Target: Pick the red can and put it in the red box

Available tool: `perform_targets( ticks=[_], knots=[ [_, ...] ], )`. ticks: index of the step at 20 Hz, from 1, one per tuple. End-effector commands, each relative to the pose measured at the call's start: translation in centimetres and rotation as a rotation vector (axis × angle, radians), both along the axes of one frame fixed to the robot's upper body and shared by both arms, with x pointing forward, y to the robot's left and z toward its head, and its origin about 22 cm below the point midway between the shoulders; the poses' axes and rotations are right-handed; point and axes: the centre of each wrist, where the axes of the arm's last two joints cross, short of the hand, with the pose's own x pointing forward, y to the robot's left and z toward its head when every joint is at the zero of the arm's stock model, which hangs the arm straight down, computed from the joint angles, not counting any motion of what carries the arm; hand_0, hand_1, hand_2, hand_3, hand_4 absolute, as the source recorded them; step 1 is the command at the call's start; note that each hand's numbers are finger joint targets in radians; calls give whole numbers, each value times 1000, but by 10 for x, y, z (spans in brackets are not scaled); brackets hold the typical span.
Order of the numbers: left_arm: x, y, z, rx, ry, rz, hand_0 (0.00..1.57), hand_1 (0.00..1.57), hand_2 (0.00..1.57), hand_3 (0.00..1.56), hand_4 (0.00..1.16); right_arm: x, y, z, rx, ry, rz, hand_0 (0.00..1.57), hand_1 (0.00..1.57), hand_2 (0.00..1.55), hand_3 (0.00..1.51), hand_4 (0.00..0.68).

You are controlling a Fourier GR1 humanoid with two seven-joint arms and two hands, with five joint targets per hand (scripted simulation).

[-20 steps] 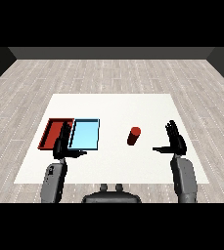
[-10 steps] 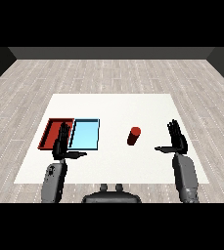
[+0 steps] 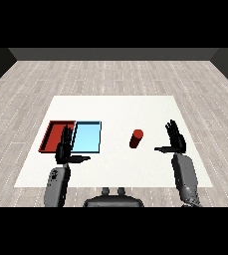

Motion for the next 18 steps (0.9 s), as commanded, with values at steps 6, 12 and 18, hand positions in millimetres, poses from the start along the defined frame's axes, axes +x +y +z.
perform_targets(
  ticks=[6,12,18],
  knots=[
    [0,-19,-4,-14,-9,1,0,0,0,0,0,10,29,-27,72,58,22,0,0,0,0,0],
    [-13,11,2,-15,-5,14,0,0,0,0,0,33,45,-18,57,103,59,0,0,0,0,0],
    [-1,9,-3,-21,-4,-7,0,0,0,0,0,29,72,-29,87,138,83,0,0,0,0,0]
  ],
)
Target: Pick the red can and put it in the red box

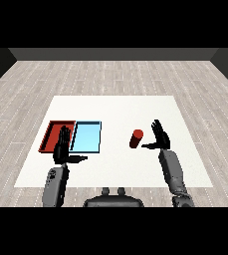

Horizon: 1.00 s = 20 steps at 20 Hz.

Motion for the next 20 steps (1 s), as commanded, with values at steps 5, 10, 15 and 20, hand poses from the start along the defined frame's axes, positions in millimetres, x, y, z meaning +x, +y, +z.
perform_targets(
  ticks=[5,10,15,20],
  knots=[
    [-2,12,-1,-14,-1,2,0,0,0,0,0,4,26,-17,55,28,26,0,0,0,0,0],
    [-3,5,8,-19,-1,-12,0,0,0,0,0,-1,37,-31,76,65,38,0,0,0,0,0],
    [-2,-4,-8,-26,-2,15,0,0,0,0,0,6,38,-36,56,81,30,0,0,0,0,0],
    [9,-13,13,-9,-7,1,0,0,0,0,0,18,49,-31,83,86,46,0,0,0,0,0]
  ],
)
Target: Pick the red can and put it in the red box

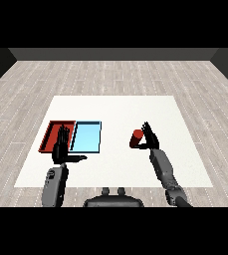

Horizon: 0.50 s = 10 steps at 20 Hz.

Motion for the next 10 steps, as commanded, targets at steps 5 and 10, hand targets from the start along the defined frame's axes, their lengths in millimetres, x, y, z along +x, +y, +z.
perform_targets(
  ticks=[5,10],
  knots=[
    [5,-11,8,-13,6,5,0,0,0,0,0,8,20,-13,27,11,38,0,0,0,0,0],
    [-9,5,-7,1,-25,10,0,0,0,0,0,19,17,2,18,0,43,0,0,0,0,0]
  ],
)
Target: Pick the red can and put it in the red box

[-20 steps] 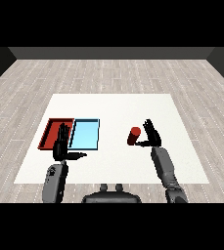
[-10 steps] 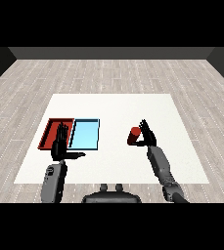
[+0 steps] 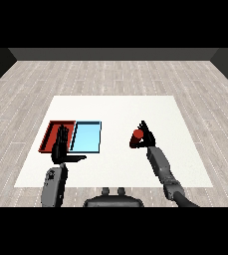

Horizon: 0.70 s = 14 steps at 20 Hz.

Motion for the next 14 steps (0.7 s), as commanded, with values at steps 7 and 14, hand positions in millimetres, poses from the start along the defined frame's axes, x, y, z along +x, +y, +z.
perform_targets(
  ticks=[7,14],
  knots=[
    [-11,2,16,-1,-20,-5,0,0,0,0,0,3,10,-9,-13,32,52,0,0,0,0,0],
    [-5,2,6,8,-19,5,0,0,0,0,0,14,25,-3,-13,48,40,0,0,0,0,0]
  ],
)
